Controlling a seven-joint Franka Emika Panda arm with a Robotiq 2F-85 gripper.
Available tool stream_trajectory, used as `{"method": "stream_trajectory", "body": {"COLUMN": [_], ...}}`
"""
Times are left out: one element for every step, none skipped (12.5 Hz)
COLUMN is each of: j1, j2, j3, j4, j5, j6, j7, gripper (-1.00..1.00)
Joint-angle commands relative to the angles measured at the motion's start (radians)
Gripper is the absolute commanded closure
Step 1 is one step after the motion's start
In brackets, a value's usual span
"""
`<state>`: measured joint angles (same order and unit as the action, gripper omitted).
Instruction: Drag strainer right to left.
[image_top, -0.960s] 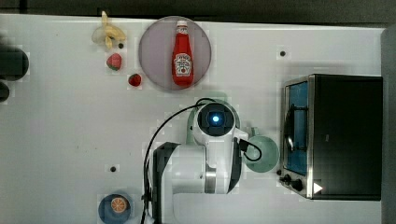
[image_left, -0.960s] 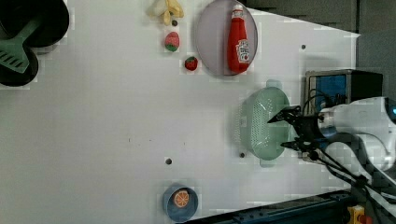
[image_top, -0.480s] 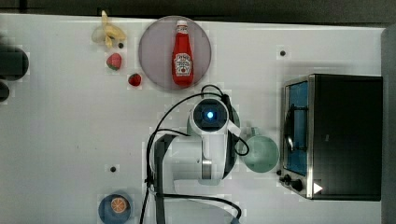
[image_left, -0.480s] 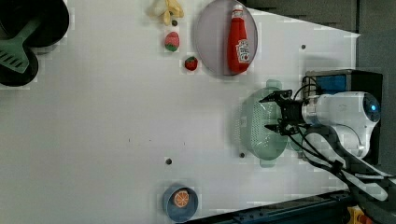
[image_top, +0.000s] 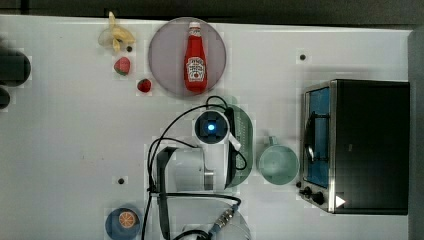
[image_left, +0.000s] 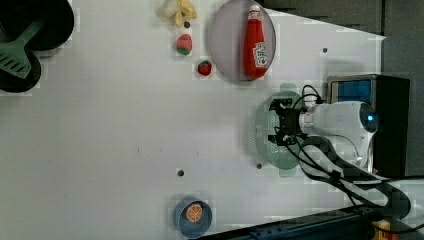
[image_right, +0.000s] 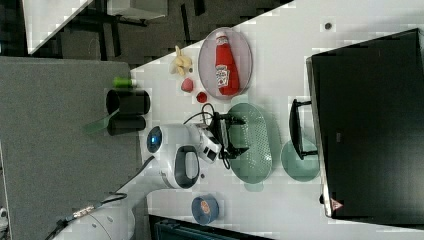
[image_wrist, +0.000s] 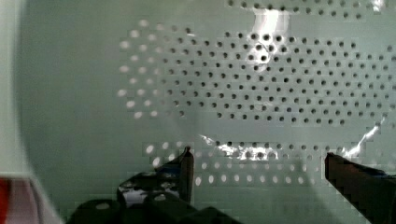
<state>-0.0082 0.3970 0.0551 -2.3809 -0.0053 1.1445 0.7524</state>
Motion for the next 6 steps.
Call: {"method": "stream_trajectory", "body": {"j1": [0.015,0.019,0.023,0.027,0.032,0.038], "j2": [-0.036,-0.035,-0.035,-0.036,-0.035,-0.035], "j3": [0.05,0.064,0.077,0.091,0.105,0.12], "j4": [-0.015,-0.014,-0.013,-0.012,-0.012,-0.01], "j5": [-0.018,-0.017,-0.015,-0.002,0.011,0.02], "j6": [0.021,0.019,0.019,0.018,0.017,0.017], "j7": [0.1,0.101,0.102,0.114,0.133,0.145], "gripper": [-1.0,-1.0,-1.0,-1.0,-1.0,-1.0]}}
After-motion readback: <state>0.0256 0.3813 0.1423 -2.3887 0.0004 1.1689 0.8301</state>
